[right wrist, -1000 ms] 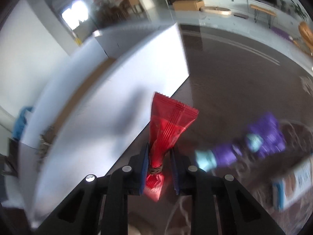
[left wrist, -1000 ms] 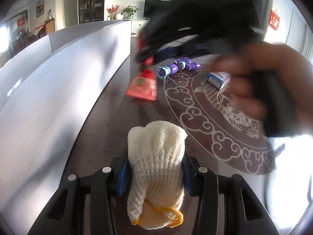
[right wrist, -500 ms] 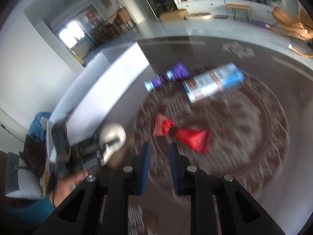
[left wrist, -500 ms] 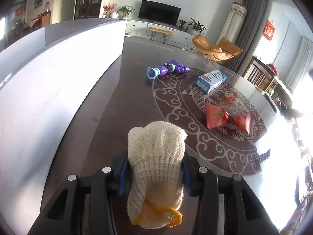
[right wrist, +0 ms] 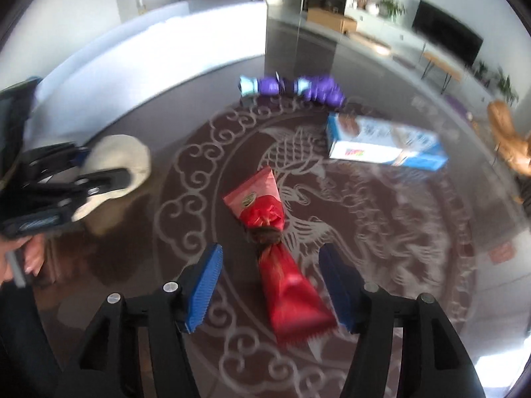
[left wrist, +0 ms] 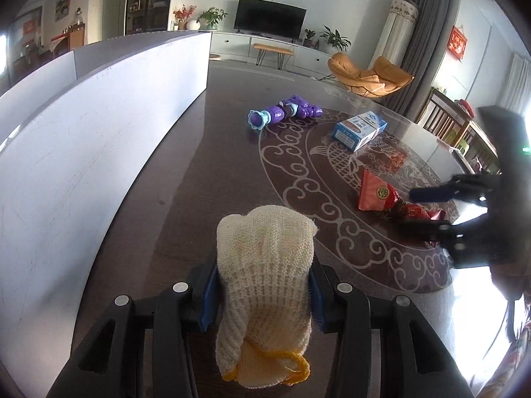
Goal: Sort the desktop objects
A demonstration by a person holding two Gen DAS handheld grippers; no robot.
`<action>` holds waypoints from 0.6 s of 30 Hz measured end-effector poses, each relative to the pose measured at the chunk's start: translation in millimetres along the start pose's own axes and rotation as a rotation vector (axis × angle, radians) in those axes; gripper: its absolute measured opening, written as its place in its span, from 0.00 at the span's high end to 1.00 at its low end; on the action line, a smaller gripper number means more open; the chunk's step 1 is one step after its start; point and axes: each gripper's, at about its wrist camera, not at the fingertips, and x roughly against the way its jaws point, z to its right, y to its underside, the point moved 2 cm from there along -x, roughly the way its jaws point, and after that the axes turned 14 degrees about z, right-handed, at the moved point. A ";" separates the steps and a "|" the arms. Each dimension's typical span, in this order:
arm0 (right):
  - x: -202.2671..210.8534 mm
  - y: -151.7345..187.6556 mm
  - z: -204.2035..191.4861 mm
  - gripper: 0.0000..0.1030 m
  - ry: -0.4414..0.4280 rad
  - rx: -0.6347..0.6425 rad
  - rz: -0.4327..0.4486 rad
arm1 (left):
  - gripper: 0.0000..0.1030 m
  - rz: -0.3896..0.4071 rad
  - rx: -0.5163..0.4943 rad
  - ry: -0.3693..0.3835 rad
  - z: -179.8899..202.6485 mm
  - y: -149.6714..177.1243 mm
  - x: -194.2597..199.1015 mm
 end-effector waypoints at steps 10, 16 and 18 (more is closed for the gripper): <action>54.4 63.6 19.7 0.79 0.325 -0.265 0.126 | 0.55 -0.034 -0.159 0.058 48.6 3.5 -9.7; 71.2 82.0 27.5 0.59 0.353 -0.362 0.207 | 0.00 -0.114 -0.244 -0.034 80.4 -3.8 -46.1; 69.3 80.4 23.6 0.40 0.324 -0.353 0.208 | 0.00 -0.104 -0.247 -0.012 81.2 -6.2 -46.9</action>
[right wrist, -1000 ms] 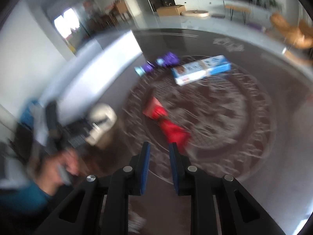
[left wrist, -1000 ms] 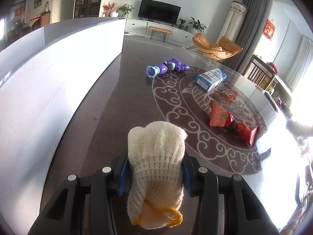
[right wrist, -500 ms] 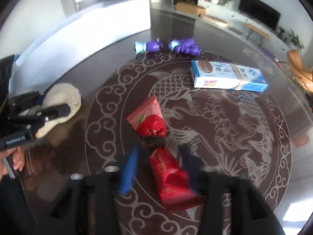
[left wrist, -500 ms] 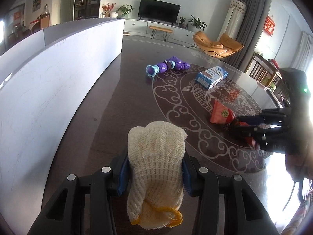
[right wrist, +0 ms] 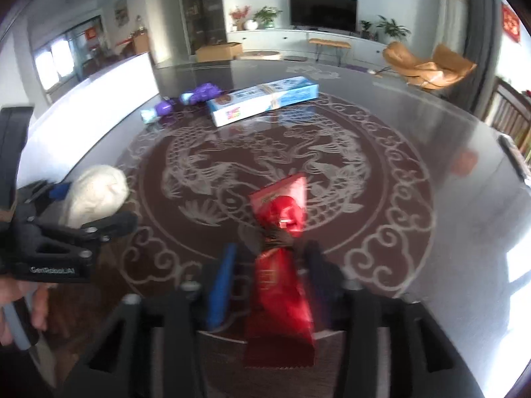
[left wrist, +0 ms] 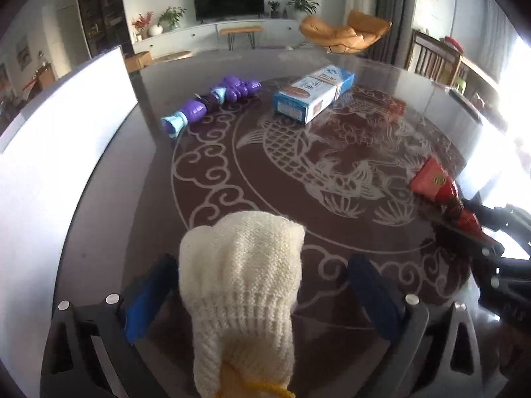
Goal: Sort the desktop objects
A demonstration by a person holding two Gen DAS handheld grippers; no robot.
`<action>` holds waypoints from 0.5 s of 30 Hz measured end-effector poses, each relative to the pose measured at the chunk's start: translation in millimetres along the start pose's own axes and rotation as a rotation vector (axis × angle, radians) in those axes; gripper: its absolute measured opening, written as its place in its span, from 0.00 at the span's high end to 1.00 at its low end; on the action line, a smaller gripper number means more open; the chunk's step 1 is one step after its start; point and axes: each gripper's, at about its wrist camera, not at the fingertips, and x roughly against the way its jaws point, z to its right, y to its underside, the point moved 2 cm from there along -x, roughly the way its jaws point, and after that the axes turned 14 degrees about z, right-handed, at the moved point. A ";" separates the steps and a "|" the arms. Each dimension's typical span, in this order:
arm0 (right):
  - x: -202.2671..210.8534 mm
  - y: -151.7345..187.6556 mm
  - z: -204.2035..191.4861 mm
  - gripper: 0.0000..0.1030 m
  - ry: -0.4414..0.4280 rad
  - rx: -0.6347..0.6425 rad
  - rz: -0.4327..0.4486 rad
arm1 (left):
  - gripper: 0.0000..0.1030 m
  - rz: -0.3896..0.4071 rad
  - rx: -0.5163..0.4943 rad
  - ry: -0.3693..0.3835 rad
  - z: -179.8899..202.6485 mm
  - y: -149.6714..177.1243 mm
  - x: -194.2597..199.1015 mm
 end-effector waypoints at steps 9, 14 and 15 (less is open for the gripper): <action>-12.1 7.0 -16.1 0.03 0.004 0.060 -0.049 | 0.00 0.011 0.009 -0.007 -8.1 3.1 0.0; -12.3 7.7 -16.5 0.03 -0.002 0.057 -0.052 | 0.00 0.011 0.009 -0.007 -7.9 2.8 -0.2; -12.4 7.5 -16.1 0.03 -0.002 0.057 -0.052 | 0.00 0.011 0.009 -0.007 -7.9 2.7 -0.2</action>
